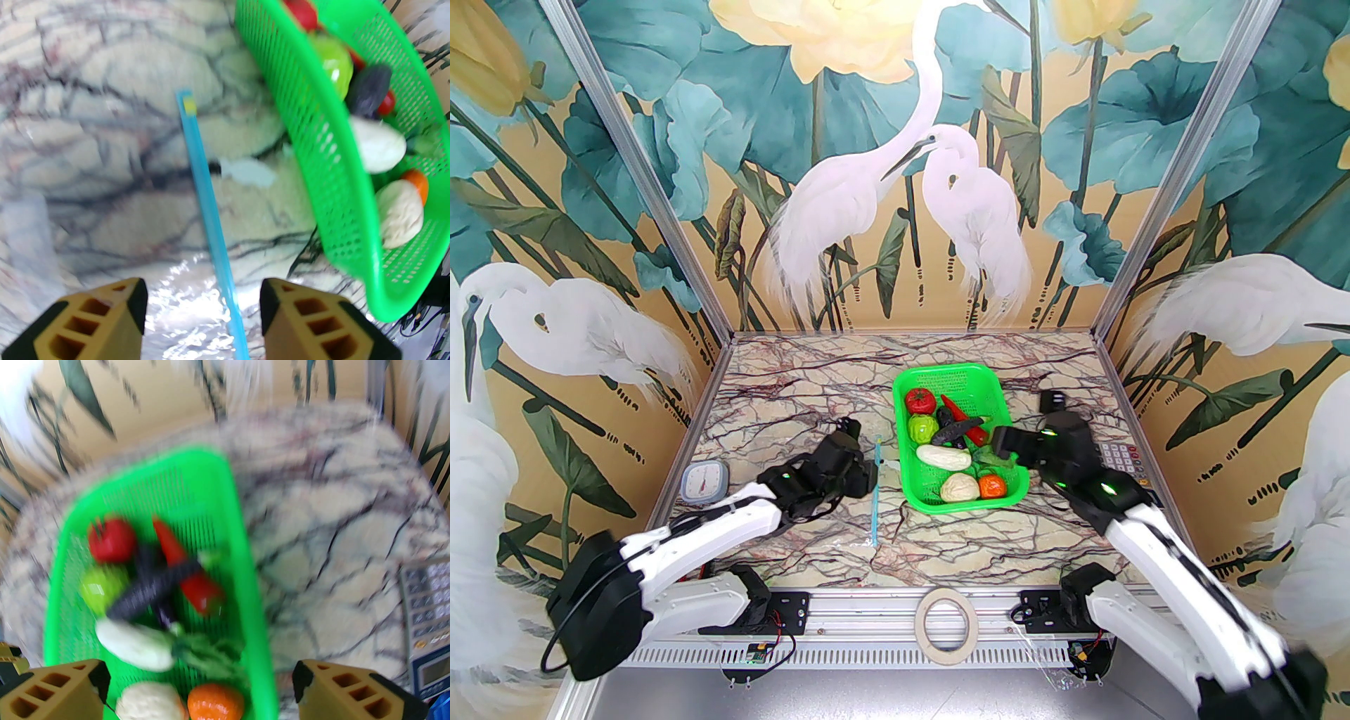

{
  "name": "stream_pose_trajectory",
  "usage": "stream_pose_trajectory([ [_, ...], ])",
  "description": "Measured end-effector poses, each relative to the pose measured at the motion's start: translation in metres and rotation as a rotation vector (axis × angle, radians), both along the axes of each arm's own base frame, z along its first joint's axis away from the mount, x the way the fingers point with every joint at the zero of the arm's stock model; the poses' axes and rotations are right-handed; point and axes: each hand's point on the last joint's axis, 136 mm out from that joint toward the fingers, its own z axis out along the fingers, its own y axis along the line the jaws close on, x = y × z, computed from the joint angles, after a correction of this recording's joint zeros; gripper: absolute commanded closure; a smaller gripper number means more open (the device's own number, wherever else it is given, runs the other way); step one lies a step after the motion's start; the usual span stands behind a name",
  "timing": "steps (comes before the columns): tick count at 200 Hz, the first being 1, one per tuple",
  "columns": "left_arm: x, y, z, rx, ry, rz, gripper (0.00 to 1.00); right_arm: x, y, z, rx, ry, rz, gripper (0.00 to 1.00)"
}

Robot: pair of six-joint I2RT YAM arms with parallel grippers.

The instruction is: Place the food in the zip-top bag and seal the zipper

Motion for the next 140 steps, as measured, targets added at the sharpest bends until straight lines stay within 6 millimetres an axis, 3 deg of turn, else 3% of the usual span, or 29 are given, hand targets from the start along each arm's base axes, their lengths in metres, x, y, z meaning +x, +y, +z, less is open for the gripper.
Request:
stream_pose_trajectory([
  [25, -0.004, -0.004, -0.016, 0.005, 0.058, 0.004, 0.47, 0.001, 0.012, -0.013, -0.027, 0.049, 0.02, 0.05],
  [85, -0.01, -0.012, -0.041, 0.02, 0.133, -0.015, 0.53, 0.006, 0.019, -0.011, -0.038, 0.038, 0.023, 0.05],
  [140, -0.01, -0.018, -0.047, 0.03, 0.159, -0.031, 0.54, 0.007, 0.018, -0.011, -0.04, 0.036, 0.02, 0.04],
])
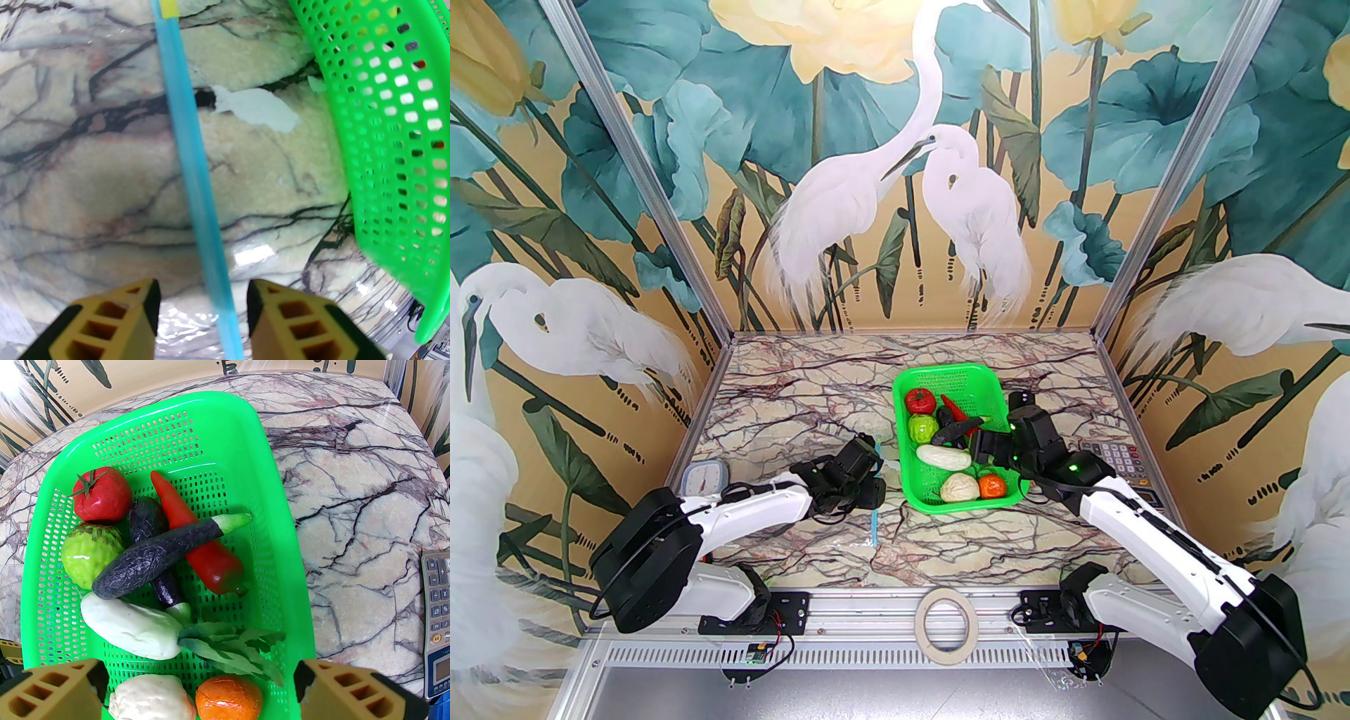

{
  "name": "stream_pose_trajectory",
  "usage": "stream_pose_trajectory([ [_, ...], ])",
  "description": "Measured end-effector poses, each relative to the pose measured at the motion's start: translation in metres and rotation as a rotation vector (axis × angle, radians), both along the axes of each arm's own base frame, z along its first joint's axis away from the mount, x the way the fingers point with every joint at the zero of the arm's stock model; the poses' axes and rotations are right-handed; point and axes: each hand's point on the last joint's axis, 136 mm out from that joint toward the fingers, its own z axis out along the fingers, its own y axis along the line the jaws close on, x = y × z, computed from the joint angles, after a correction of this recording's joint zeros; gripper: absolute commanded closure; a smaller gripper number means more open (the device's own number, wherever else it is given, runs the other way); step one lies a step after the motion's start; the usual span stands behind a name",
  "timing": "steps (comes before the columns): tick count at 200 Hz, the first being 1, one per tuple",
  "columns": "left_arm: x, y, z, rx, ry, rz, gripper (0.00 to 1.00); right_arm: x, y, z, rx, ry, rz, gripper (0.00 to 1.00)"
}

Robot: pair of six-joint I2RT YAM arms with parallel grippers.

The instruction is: Place the food in the zip-top bag and seal the zipper

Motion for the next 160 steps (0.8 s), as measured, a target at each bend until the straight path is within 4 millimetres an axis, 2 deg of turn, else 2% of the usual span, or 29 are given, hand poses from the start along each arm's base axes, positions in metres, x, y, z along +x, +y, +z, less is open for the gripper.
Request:
stream_pose_trajectory([
  [58, 0.006, -0.008, -0.003, 0.01, 0.015, -0.014, 0.56, 0.0, -0.001, 0.0, -0.001, -0.003, -0.002, 0.04],
  [123, 0.004, -0.006, -0.019, 0.065, 0.058, -0.035, 0.66, 0.0, -0.003, 0.007, 0.003, -0.027, -0.01, 0.04],
  [160, 0.004, -0.006, -0.019, 0.07, 0.06, -0.038, 0.71, 0.001, -0.003, 0.013, 0.012, -0.049, -0.013, 0.04],
])
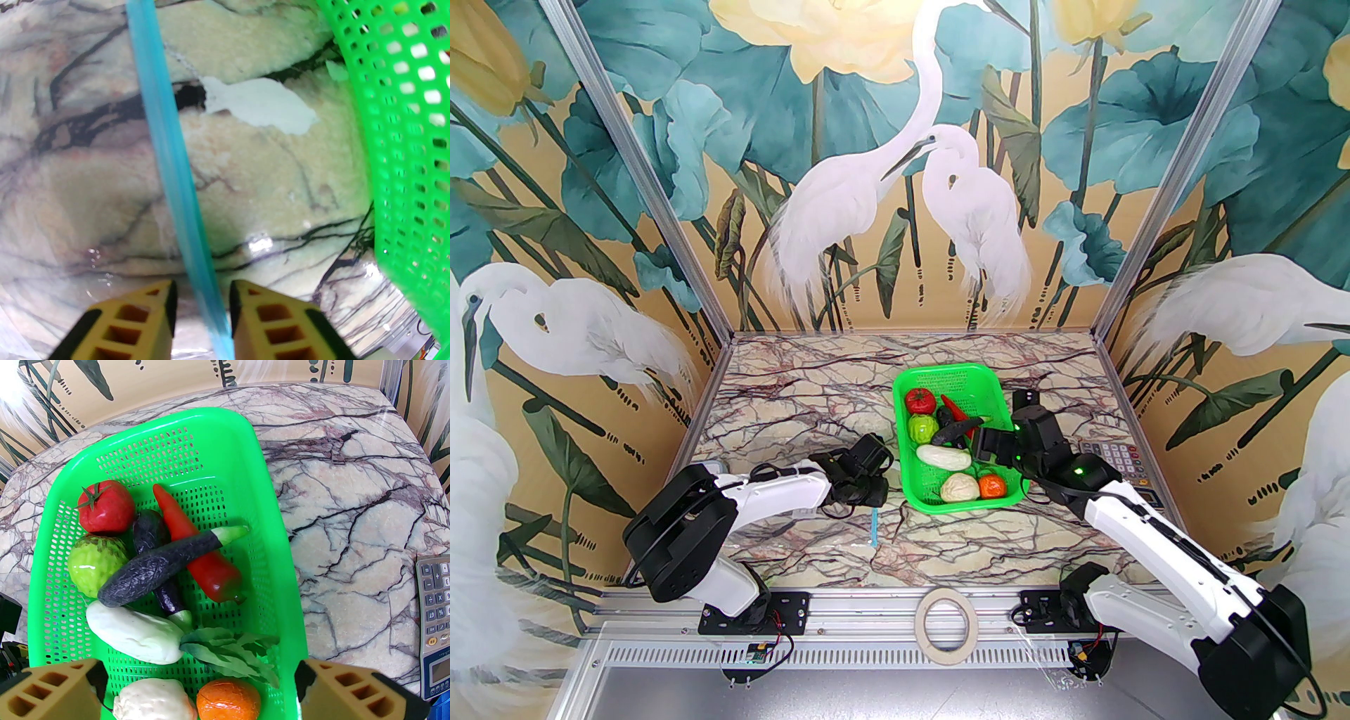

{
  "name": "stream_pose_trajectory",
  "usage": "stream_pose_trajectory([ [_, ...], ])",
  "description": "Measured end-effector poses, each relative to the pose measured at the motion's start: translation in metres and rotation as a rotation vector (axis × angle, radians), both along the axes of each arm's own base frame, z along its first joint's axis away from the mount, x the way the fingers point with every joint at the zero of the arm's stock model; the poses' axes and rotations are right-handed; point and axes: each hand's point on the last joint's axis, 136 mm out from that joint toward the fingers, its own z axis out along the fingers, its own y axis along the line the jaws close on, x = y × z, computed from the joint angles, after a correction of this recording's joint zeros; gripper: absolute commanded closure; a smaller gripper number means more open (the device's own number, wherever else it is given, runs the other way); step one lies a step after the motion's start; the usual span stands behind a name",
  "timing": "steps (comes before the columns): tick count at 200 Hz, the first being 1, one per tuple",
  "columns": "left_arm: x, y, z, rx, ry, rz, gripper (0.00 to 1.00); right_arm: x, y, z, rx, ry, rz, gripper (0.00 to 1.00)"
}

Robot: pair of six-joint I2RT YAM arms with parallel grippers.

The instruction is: Place the food in the zip-top bag and seal the zipper

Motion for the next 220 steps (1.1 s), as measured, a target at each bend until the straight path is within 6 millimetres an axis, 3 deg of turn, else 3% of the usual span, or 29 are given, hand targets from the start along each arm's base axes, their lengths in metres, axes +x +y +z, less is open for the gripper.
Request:
stream_pose_trajectory([
  [45, 0.0, 0.0, 0.0, 0.0, 0.0, -0.003, 0.84, 0.0, 0.0, 0.0, 0.0, -0.001, 0.0, 0.04],
  [83, -0.001, -0.001, 0.0, -0.004, 0.004, -0.007, 0.87, 0.0, 0.0, 0.0, 0.0, -0.001, 0.0, 0.04],
  [109, -0.001, -0.002, 0.0, -0.009, 0.006, -0.01, 1.0, 0.0, 0.0, 0.0, 0.0, -0.001, 0.0, 0.04],
  [140, -0.001, -0.003, 0.004, -0.015, -0.004, -0.019, 1.0, 0.0, 0.0, 0.0, 0.002, 0.001, 0.002, 0.07],
  [173, 0.007, 0.0, 0.029, -0.066, -0.057, -0.01, 1.0, -0.004, 0.009, 0.001, 0.035, 0.022, 0.038, 0.17],
  [184, 0.009, 0.002, 0.04, -0.087, -0.079, -0.015, 1.0, -0.004, 0.015, 0.005, 0.057, 0.026, 0.064, 0.25],
  [204, 0.011, 0.003, 0.06, -0.118, -0.109, -0.033, 1.0, -0.007, 0.036, 0.017, 0.122, 0.032, 0.129, 0.35],
  [220, 0.011, -0.002, 0.078, -0.152, -0.139, -0.063, 1.0, -0.009, 0.056, 0.027, 0.178, 0.029, 0.192, 0.36],
])
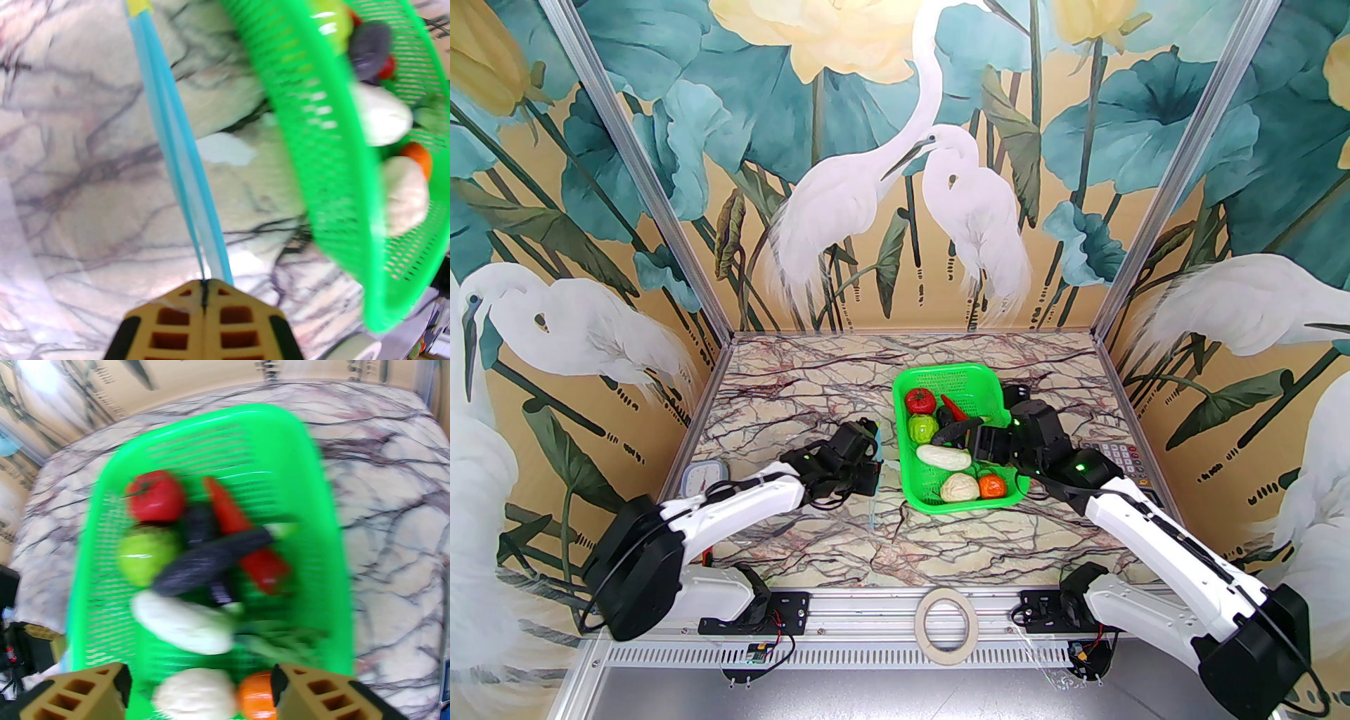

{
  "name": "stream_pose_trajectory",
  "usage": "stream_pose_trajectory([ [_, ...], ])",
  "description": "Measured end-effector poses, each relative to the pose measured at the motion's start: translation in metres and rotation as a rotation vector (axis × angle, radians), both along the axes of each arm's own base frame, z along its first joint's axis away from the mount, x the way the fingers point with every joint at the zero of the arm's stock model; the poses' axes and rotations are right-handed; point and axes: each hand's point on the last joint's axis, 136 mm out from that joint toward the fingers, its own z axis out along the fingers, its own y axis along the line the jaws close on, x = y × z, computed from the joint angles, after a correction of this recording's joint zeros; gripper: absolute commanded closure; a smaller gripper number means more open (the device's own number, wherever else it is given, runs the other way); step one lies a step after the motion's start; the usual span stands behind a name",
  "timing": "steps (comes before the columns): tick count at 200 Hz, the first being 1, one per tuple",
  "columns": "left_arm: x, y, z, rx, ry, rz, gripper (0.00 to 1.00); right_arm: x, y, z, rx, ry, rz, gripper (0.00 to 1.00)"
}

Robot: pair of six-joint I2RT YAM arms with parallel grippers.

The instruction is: Place the food in the zip-top bag and seal the zipper

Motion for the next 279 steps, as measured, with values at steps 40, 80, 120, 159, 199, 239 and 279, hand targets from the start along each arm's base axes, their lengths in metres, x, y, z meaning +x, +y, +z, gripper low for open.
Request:
stream_pose_trajectory([
  [40, 0.0, -0.005, 0.039, -0.089, -0.075, -0.052, 1.0, -0.006, 0.061, 0.01, 0.1, 0.021, 0.158, 0.36],
  [80, -0.001, -0.005, 0.054, -0.133, -0.093, -0.069, 1.0, -0.001, 0.111, -0.005, 0.135, 0.079, 0.244, 0.42],
  [120, -0.004, -0.007, 0.055, -0.149, -0.082, -0.084, 1.0, 0.006, 0.14, -0.023, 0.166, 0.123, 0.273, 0.45],
  [159, -0.002, -0.007, 0.056, -0.16, -0.084, -0.079, 1.0, 0.008, 0.161, -0.023, 0.191, 0.134, 0.299, 0.54],
  [199, 0.001, -0.008, 0.059, -0.178, -0.091, -0.082, 1.0, 0.009, 0.168, -0.028, 0.197, 0.147, 0.304, 0.63],
  [239, 0.004, -0.007, 0.062, -0.19, -0.098, -0.074, 1.0, 0.012, 0.173, -0.038, 0.187, 0.169, 0.301, 0.7],
  [279, 0.007, -0.004, 0.074, -0.221, -0.128, -0.066, 1.0, 0.013, 0.18, -0.041, 0.182, 0.177, 0.31, 0.76],
])
